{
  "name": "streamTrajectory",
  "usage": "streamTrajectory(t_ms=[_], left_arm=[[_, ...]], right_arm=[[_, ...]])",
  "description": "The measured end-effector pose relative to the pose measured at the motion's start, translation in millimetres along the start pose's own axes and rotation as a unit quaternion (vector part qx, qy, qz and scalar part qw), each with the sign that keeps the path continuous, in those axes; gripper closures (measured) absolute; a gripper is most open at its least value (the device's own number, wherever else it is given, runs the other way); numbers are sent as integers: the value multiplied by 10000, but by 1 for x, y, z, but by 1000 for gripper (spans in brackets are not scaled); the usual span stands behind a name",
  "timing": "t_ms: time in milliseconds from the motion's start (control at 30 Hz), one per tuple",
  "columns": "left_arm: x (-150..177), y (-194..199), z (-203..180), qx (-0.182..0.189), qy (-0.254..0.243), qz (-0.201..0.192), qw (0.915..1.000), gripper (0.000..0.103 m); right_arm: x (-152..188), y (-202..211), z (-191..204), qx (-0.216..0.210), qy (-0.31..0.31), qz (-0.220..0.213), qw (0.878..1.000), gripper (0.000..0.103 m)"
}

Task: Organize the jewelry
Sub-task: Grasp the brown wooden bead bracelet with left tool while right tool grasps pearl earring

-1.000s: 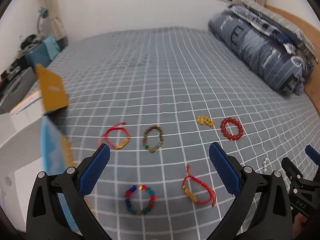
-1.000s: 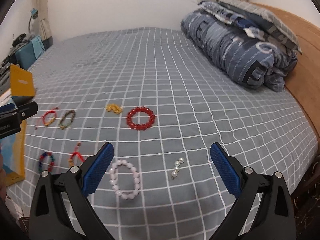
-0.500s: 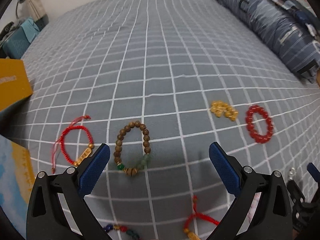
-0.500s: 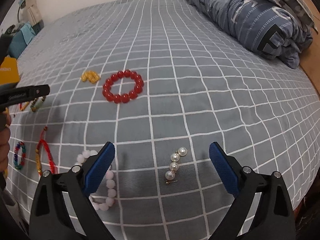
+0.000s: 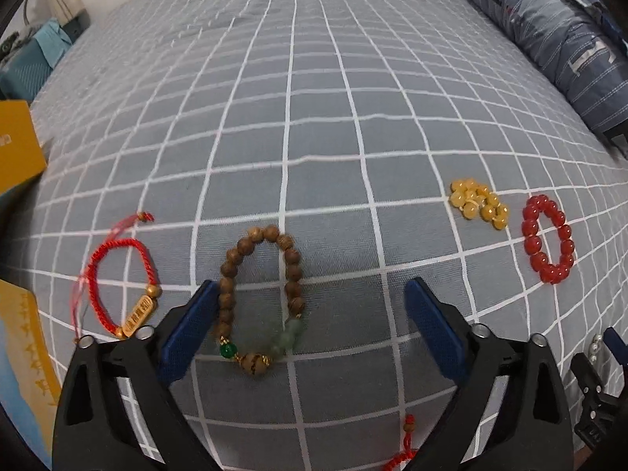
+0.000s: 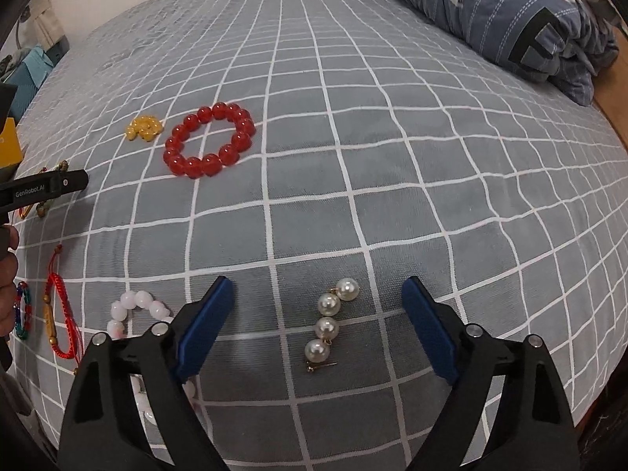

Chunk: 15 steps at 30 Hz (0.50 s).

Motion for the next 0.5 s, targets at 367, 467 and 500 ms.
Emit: streamTrajectory(t_ms=[367,467,500], left_arm=[[1,4,6,-79,-23,13,10000,51],[0,5,6,-129,-48,-12,9999,60],[3,7,5,-137,-48,-23,9999,62]], right_arm=[[0,-2,4,-66,46,158,9998,41],[2,-2,3,-87,41,173,9998,44],[2,-1,3,-70,46,168,9998,45]])
Point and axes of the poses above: each gripper's, at about its wrist camera, not at the fingertips, and y roughly against the way its jaws point, z to its left, x to its underside, the point moved 8 cm from there along -y, roughly the way its jaws point, and after that the axes turned 4 degrees about z, right-handed, at the moved point
